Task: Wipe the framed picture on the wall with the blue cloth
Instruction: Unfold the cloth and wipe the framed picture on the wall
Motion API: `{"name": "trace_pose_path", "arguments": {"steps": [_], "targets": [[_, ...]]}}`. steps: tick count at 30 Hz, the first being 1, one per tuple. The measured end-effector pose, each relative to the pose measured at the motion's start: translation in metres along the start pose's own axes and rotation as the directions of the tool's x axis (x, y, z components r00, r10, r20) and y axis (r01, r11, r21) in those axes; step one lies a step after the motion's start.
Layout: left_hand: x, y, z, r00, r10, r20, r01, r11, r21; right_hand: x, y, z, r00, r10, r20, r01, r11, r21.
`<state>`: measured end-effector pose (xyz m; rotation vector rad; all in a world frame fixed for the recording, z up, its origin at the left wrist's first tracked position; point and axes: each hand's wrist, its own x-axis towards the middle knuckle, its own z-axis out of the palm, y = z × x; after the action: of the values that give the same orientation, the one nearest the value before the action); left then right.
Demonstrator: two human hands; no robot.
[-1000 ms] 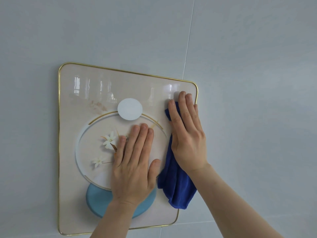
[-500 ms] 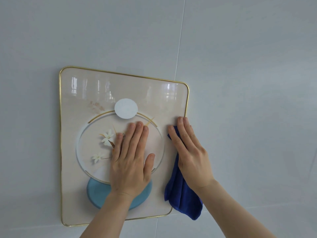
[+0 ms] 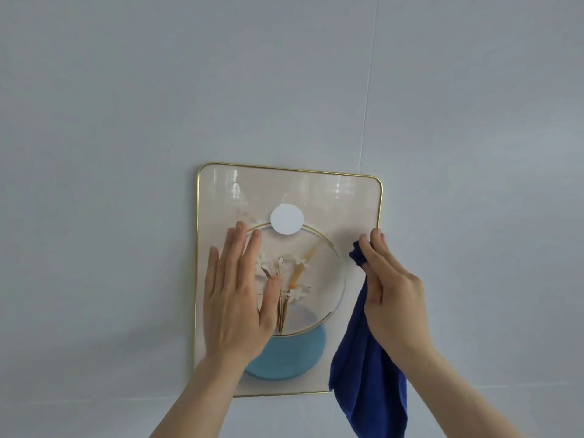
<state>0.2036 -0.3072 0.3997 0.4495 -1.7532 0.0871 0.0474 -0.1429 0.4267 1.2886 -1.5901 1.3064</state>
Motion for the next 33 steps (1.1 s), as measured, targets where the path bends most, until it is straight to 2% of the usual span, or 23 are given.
{"name": "trace_pose_path", "arguments": {"steps": [3,5,10,14,23,28,33], "targets": [[0.020,-0.028,-0.015,0.996,-0.073,-0.051,0.076,0.996,0.056,0.016,-0.026,0.017,0.999,-0.027,-0.032,0.028,0.999,0.025],[0.035,-0.047,-0.021,0.996,-0.072,-0.048,0.077,0.989,0.125,0.029,-0.041,0.031,0.998,-0.055,-0.038,0.057,0.998,0.038],[0.065,-0.084,-0.018,0.999,0.035,0.042,-0.045,0.965,0.257,0.064,-0.073,0.070,0.979,-0.157,-0.131,0.165,0.985,0.057],[0.066,-0.099,-0.005,0.997,0.072,-0.007,-0.068,0.960,0.270,0.086,-0.091,0.100,0.959,-0.229,-0.165,0.236,0.971,0.026],[0.063,-0.102,-0.004,0.994,0.097,-0.054,-0.081,0.967,0.242,0.102,-0.100,0.153,0.886,-0.461,-0.043,0.456,0.885,-0.092],[0.063,-0.101,-0.004,0.993,0.102,-0.062,-0.086,0.972,0.219,0.096,-0.093,0.162,0.869,-0.494,-0.033,0.483,0.861,-0.161],[0.063,-0.102,-0.003,0.992,0.110,-0.063,-0.093,0.970,0.226,0.096,-0.092,0.163,0.855,-0.518,-0.015,0.510,0.846,-0.156]]}}
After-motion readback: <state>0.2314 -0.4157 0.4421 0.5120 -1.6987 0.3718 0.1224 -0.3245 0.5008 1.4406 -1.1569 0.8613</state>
